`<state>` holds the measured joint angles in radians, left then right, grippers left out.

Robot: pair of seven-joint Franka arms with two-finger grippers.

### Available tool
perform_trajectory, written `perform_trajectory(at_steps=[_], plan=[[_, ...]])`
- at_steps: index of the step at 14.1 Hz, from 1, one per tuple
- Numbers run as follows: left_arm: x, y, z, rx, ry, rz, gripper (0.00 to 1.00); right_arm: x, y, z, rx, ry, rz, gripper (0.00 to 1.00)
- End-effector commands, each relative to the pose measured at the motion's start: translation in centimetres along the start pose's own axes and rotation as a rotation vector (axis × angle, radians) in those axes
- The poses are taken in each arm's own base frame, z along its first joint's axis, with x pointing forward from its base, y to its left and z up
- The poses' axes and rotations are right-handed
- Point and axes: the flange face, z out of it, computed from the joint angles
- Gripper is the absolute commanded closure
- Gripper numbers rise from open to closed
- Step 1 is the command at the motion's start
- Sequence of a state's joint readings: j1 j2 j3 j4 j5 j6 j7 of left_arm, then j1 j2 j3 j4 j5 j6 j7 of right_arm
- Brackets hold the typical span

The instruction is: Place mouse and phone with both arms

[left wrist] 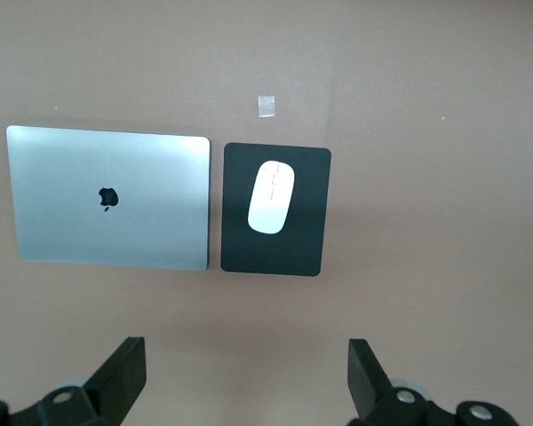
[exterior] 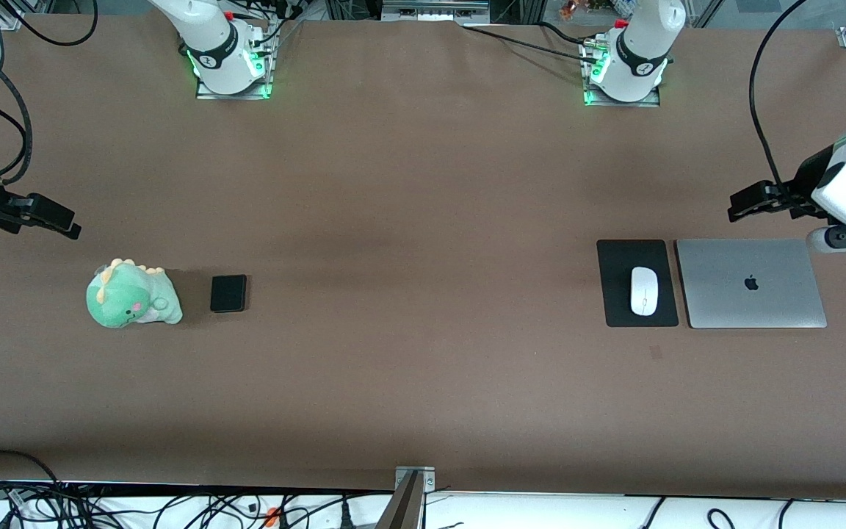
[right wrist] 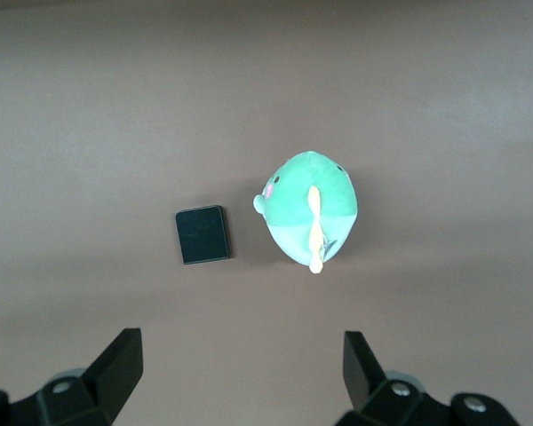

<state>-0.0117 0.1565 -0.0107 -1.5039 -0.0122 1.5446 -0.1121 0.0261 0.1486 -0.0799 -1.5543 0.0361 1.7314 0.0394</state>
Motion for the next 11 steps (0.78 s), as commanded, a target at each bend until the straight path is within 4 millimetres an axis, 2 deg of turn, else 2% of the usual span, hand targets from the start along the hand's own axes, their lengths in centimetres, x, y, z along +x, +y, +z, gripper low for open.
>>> perform_trajectory(at_steps=[1, 4, 11], plan=[[0.5, -0.2, -0.5, 0.017, 0.012, 0.019, 0.0, 0.7, -0.1, 0.1, -0.013, 0.001, 0.013, 0.0], [0.6, 0.6, -0.6, 0.017, 0.03, 0.022, 0.0, 0.7, -0.3, 0.2, -0.014, 0.001, 0.009, 0.0], [0.7, 0.7, -0.6, -0.001, 0.03, 0.016, 0.0, 0.6, -1.3, 0.2, -0.027, 0.003, -0.012, 0.0]])
